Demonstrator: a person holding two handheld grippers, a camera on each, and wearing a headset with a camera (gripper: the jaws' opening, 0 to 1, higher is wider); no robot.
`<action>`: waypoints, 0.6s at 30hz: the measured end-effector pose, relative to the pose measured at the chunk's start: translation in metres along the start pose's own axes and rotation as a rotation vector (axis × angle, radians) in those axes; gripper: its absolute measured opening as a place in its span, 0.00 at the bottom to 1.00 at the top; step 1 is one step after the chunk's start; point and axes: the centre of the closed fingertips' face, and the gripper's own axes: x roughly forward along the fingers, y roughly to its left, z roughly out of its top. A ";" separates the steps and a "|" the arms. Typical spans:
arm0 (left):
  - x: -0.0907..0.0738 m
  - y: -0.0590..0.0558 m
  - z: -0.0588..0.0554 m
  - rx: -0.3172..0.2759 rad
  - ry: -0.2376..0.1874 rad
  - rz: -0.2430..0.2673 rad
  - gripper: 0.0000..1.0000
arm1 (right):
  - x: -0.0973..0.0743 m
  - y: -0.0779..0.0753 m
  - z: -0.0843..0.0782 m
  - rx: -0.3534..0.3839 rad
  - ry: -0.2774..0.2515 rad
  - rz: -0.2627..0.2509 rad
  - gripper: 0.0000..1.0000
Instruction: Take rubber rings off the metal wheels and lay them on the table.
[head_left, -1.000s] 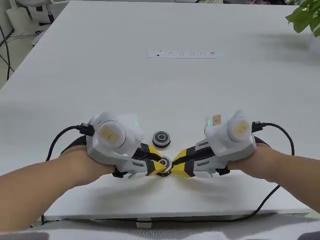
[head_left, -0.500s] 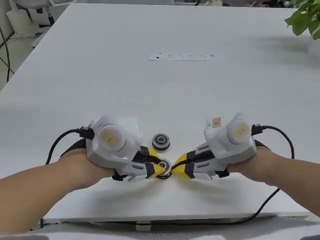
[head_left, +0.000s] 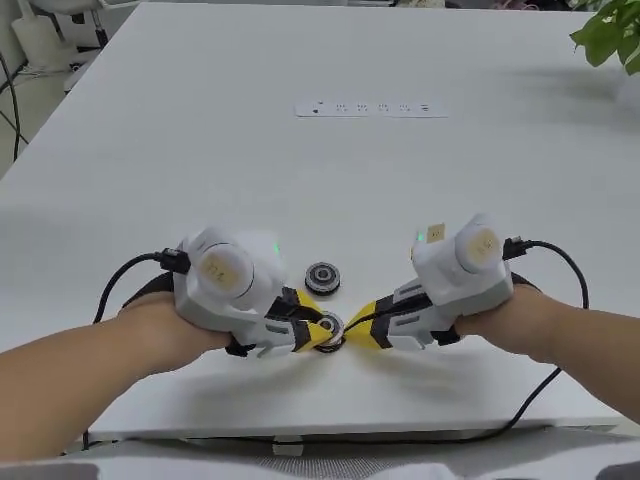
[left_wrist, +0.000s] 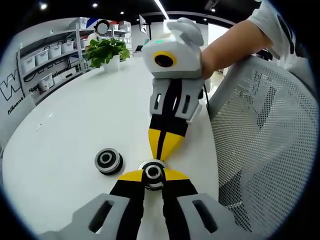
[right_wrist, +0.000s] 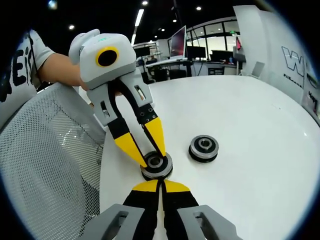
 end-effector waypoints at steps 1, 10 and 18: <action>0.000 0.000 0.000 0.000 0.000 0.000 0.08 | 0.000 0.000 0.000 0.003 0.000 0.001 0.00; 0.002 -0.001 0.001 0.002 0.002 0.001 0.08 | -0.002 0.000 -0.002 0.030 -0.002 0.011 0.00; 0.002 -0.002 0.001 0.003 0.005 0.002 0.08 | -0.005 0.000 -0.001 0.059 -0.010 0.022 0.00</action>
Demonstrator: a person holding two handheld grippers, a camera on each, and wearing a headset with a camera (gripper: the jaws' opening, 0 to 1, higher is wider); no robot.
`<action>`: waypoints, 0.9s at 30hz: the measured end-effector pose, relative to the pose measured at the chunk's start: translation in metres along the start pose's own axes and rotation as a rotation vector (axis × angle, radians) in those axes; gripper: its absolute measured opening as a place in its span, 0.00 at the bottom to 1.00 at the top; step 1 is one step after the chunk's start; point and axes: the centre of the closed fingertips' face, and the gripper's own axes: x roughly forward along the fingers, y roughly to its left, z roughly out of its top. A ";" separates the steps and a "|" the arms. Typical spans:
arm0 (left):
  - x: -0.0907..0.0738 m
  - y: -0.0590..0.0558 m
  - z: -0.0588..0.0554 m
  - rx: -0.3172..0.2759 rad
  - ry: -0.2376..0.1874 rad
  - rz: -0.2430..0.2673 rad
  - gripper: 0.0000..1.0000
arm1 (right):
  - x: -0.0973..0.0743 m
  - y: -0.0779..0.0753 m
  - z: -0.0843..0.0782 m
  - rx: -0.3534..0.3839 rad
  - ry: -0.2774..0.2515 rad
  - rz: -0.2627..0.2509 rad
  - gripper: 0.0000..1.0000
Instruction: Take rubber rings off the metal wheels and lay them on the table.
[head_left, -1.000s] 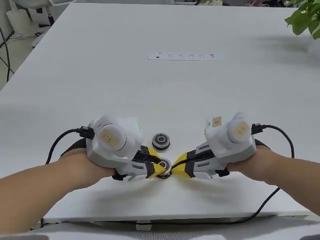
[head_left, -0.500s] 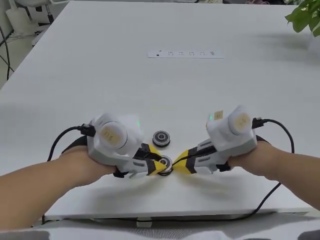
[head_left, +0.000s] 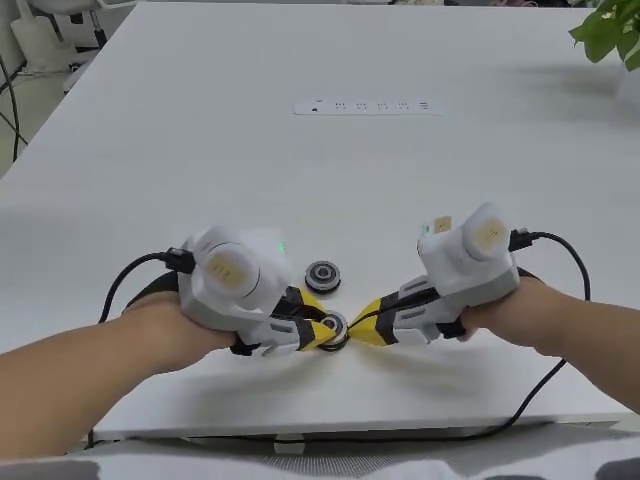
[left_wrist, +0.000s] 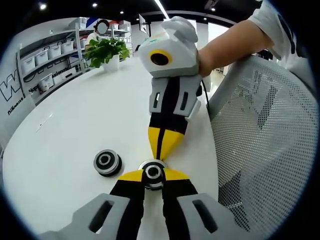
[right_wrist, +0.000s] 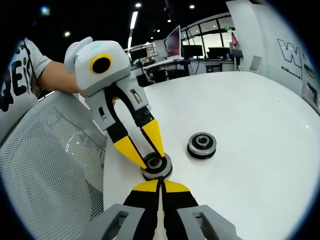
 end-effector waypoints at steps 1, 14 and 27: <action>0.000 0.000 0.000 0.000 0.000 0.000 0.08 | 0.000 0.000 0.000 0.002 -0.001 0.000 0.00; 0.001 0.000 0.000 0.000 0.003 0.002 0.08 | -0.002 0.000 0.001 0.045 -0.005 0.006 0.00; 0.001 0.000 0.000 -0.001 0.008 0.004 0.08 | -0.006 0.000 0.005 0.095 -0.014 0.006 0.00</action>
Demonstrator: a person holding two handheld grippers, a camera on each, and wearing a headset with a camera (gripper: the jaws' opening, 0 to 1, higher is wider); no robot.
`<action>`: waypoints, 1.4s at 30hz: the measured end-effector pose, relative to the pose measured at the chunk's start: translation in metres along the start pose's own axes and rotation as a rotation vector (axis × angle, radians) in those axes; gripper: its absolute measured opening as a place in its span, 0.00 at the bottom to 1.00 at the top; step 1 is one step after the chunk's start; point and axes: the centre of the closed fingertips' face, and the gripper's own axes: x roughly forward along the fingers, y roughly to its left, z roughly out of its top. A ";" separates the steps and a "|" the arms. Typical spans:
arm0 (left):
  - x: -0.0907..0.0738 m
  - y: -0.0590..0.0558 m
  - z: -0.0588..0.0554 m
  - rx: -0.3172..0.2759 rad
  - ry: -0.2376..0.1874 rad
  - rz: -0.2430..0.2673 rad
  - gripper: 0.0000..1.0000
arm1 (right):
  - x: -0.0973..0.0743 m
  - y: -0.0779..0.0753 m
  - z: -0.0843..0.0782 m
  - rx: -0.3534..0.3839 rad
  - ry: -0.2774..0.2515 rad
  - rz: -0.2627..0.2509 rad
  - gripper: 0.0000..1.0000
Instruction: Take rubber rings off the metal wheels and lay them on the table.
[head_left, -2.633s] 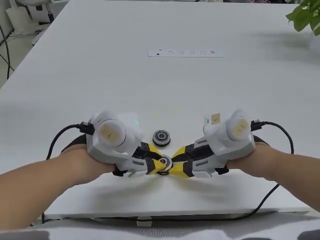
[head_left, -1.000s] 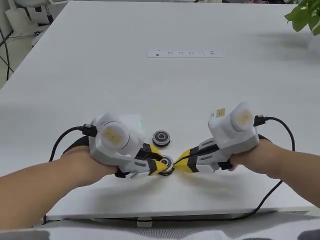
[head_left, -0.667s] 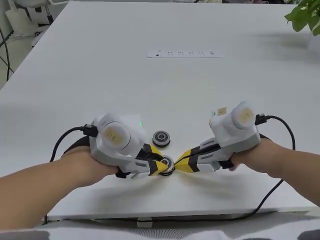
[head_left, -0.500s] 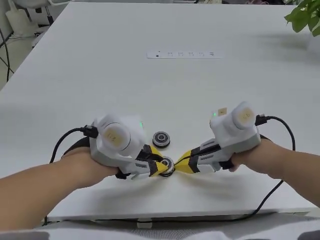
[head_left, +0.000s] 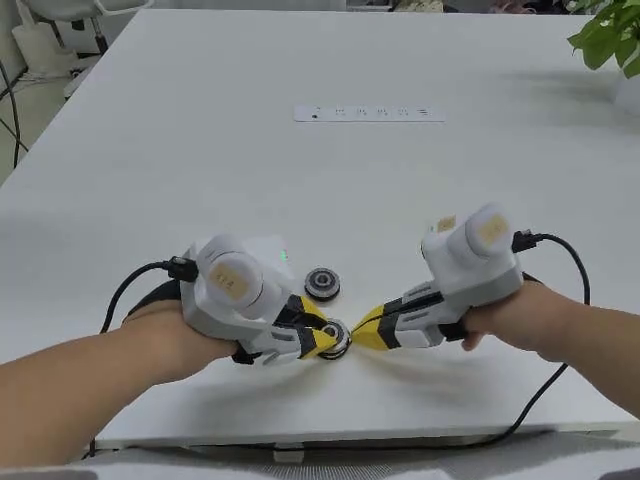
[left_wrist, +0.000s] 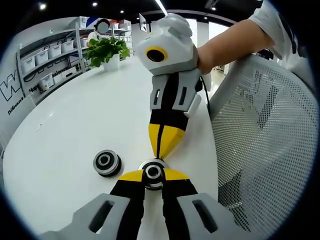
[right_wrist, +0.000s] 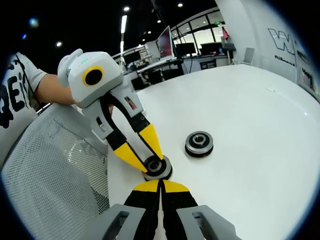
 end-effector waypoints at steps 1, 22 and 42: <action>0.000 0.000 0.000 0.000 0.000 0.000 0.08 | 0.000 0.000 0.000 0.006 0.000 0.000 0.00; 0.000 0.000 0.000 -0.007 0.006 0.008 0.08 | 0.001 0.001 0.007 0.132 -0.060 -0.010 0.00; -0.001 0.001 0.000 -0.013 0.007 0.009 0.08 | 0.003 0.007 0.012 0.173 -0.093 0.017 0.00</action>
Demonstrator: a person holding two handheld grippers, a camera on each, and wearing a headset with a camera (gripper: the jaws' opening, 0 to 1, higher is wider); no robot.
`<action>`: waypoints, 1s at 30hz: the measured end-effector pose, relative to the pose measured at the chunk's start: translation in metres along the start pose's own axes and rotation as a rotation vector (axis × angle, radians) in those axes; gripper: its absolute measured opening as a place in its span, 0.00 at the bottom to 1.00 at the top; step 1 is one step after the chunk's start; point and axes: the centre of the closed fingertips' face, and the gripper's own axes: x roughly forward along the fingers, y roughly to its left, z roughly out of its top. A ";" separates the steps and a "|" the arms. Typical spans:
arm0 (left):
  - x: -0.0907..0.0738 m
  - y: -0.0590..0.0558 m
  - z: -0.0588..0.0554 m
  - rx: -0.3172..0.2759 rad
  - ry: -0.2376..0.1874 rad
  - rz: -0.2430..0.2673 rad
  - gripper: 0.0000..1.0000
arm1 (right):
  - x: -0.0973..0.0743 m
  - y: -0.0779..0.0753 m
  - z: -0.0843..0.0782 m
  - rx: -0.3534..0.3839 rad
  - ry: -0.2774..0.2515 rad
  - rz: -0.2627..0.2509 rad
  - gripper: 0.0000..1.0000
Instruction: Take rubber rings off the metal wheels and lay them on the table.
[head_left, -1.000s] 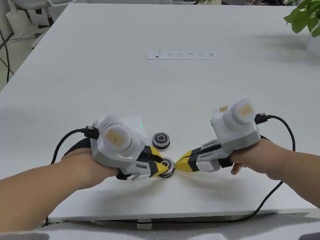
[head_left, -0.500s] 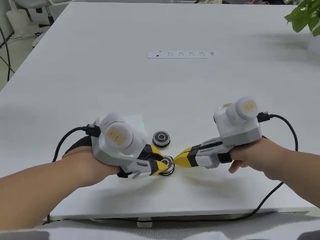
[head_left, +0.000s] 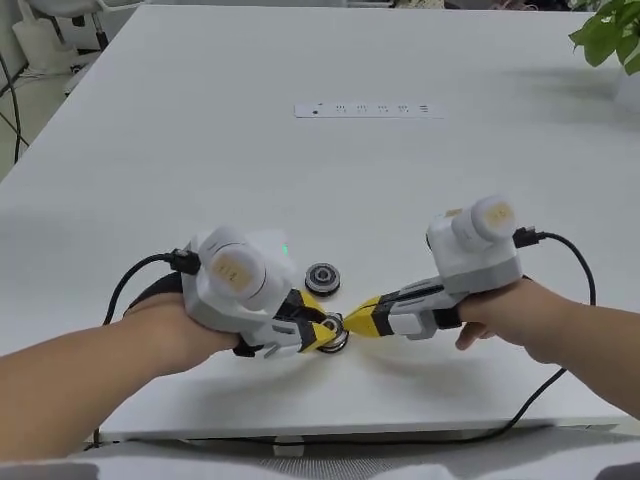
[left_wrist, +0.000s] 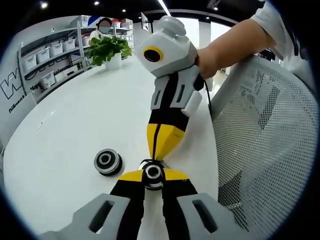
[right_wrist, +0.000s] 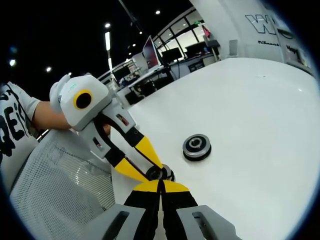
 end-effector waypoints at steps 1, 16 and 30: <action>0.000 0.000 0.000 0.000 0.000 0.000 0.08 | 0.000 0.000 0.000 0.000 -0.002 0.002 0.00; 0.000 0.000 0.000 -0.001 0.000 0.000 0.08 | 0.005 0.004 0.002 -0.009 -0.011 0.021 0.00; 0.001 0.000 0.000 -0.002 0.000 -0.001 0.08 | 0.006 0.007 0.007 -0.067 -0.035 0.037 0.00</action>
